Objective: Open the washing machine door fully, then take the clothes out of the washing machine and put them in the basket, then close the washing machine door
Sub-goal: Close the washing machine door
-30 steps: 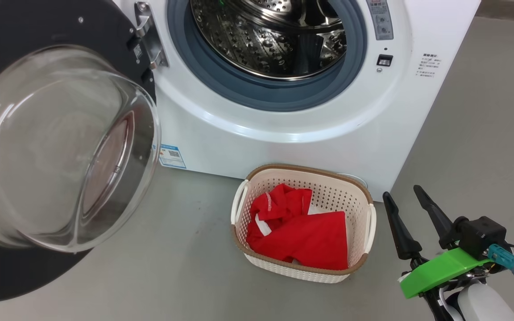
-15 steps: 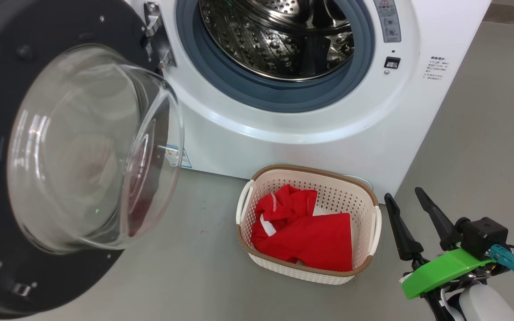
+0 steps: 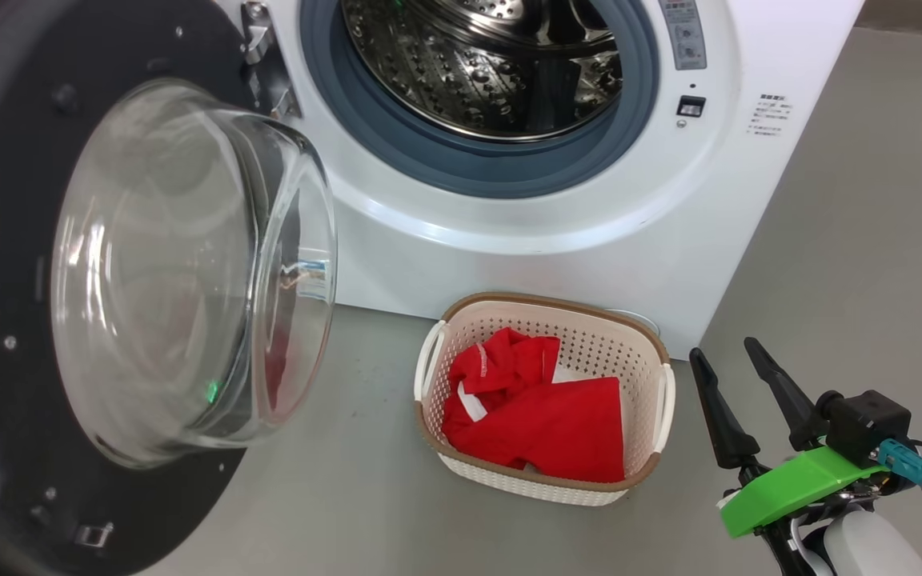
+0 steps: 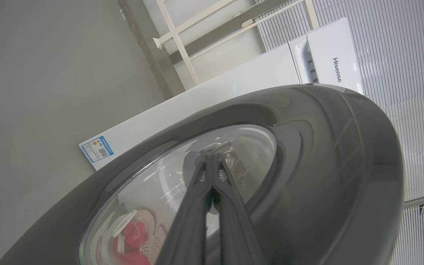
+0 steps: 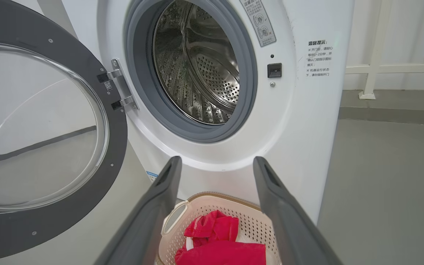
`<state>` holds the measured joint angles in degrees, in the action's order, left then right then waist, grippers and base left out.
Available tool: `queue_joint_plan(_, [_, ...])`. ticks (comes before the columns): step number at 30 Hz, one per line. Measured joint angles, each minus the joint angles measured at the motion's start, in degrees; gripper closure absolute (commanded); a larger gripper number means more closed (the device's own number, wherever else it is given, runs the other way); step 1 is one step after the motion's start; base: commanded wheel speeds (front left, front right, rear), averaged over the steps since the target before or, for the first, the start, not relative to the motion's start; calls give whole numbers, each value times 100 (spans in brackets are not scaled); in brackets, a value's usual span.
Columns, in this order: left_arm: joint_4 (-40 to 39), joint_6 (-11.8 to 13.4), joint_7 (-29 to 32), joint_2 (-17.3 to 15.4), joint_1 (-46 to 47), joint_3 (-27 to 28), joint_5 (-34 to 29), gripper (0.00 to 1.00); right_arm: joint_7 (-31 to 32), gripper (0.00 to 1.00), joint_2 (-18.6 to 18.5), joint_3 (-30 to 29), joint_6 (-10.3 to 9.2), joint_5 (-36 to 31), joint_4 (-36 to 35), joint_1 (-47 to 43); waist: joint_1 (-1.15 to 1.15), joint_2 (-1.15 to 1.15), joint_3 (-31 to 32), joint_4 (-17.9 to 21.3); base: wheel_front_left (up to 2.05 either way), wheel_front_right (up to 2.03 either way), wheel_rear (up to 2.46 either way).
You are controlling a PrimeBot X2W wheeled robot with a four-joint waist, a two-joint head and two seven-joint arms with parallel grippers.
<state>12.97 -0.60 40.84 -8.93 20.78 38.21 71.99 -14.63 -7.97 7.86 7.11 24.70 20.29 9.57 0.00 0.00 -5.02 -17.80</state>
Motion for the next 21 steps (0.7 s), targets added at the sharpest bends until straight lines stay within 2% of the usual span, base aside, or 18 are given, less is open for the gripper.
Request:
queue_joint_plan(10, [-762,33,75,378,-203,-151,119,100,0,0,36,-43,0,-2,4,1,0,0,-13,186,0,0,0])
queue_joint_plan(15, [-1354,240,75,611,-419,-452,112,100,0,0,62,-70,0,-2,7,0,0,0,-6,308,0,0,0])
queue_joint_plan(21, [-1851,469,57,684,-632,-760,181,100,0,0,85,-103,0,-2,7,1,0,0,-5,474,0,0,0])
